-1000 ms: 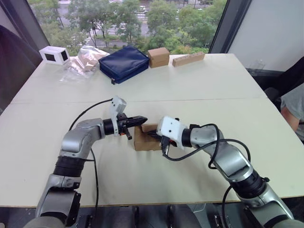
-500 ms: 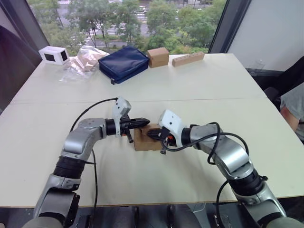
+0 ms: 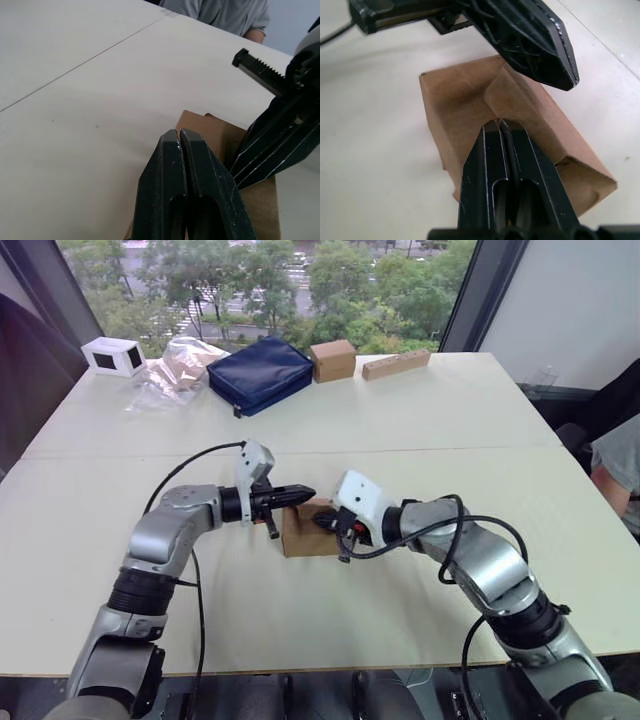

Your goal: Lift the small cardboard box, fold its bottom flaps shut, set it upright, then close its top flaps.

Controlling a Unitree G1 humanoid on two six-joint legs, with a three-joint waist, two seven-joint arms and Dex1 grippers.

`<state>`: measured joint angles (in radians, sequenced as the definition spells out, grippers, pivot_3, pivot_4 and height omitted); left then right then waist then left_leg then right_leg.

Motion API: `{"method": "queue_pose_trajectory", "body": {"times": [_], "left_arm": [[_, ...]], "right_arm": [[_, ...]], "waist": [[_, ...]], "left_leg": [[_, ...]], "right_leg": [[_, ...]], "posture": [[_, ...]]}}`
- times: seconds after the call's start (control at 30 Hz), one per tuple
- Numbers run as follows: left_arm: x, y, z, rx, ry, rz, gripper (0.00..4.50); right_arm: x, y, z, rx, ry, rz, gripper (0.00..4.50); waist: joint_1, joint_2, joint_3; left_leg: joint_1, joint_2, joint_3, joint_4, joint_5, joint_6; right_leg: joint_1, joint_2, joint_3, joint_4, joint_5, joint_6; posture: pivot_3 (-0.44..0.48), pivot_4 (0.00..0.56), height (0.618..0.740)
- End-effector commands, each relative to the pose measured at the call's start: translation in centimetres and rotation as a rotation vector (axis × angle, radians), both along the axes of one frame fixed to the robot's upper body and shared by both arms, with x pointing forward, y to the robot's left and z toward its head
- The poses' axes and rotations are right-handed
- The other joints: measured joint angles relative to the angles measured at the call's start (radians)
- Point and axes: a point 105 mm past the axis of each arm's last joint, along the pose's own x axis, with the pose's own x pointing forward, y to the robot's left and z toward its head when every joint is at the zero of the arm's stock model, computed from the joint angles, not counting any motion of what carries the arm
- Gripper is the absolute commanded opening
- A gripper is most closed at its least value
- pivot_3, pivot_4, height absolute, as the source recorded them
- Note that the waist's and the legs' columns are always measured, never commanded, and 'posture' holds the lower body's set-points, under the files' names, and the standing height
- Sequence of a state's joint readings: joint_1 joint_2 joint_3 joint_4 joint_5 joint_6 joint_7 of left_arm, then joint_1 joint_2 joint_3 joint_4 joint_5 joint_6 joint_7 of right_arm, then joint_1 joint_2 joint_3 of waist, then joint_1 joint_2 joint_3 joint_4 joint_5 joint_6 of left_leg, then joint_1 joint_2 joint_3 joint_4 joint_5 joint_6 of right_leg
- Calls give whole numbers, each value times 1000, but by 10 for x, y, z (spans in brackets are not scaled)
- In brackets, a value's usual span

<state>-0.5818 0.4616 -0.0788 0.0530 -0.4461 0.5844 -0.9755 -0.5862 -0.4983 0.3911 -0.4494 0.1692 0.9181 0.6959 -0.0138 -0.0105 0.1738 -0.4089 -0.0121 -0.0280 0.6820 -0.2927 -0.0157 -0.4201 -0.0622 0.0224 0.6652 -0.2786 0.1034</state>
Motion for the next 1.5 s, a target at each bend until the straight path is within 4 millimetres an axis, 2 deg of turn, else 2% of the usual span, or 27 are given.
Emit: {"method": "queue_pose_trajectory", "body": {"times": [0.03, 0.47, 0.73, 0.9, 1.07, 1.2, 1.33, 1.5], "left_arm": [[1, 3, 10, -27, -25, 10, 39], [-8, -3, 12, 43, -80, -56, 39], [-10, -1, 2, 119, -100, -74, 39], [-13, -1, -9, 176, -109, -96, 39], [-9, 3, -19, 224, -126, -79, 39], [-7, 2, -2, 118, -111, -53, 39], [-9, 4, 24, 14, -103, -29, 39], [-14, 8, 30, 24, -108, -13, 39]], "right_arm": [[-1, 3, 9, 4, -52, 23, 0], [7, 2, 15, 28, -62, -32, 0], [-9, 5, 17, 72, 0, 44, 0], [-15, -4, 22, 116, 41, 45, 0], [-7, -20, 29, 159, 62, -18, 0], [1, -27, 37, 199, 50, -54, 0], [7, -28, 35, 194, 28, -71, 0], [11, -21, 34, 195, 8, -56, 0]], "waist": [[0, 0, 0], [0, 0, 0], [1, 0, 0], [2, 0, 0], [2, 0, 0], [2, 0, 0], [0, 0, 0], [-1, 0, 0]], "left_leg": [[0, 0, 0, 0, 0, 0], [0, 0, 0, 0, 0, 0], [0, 0, 0, 0, 0, 0], [0, 0, 0, 0, 0, 0], [0, 0, 0, 0, 0, 0], [0, 0, 0, 0, 0, 0], [0, 0, 0, 0, 0, 0], [0, 0, 0, 0, 0, 0]], "right_leg": [[0, 0, 0, 0, 0, 0], [0, 0, 0, 0, 0, 0], [0, 0, 0, 0, 0, 0], [0, 0, 0, 0, 0, 0], [0, 0, 0, 0, 0, 0], [0, 0, 0, 0, 0, 0], [0, 0, 0, 0, 0, 0], [0, 0, 0, 0, 0, 0]], "posture": [[0, 150, 740], [0, 150, 740], [0, 150, 740], [0, 150, 740], [0, 150, 740], [0, 150, 740], [0, 150, 740], [0, 150, 740]]}}
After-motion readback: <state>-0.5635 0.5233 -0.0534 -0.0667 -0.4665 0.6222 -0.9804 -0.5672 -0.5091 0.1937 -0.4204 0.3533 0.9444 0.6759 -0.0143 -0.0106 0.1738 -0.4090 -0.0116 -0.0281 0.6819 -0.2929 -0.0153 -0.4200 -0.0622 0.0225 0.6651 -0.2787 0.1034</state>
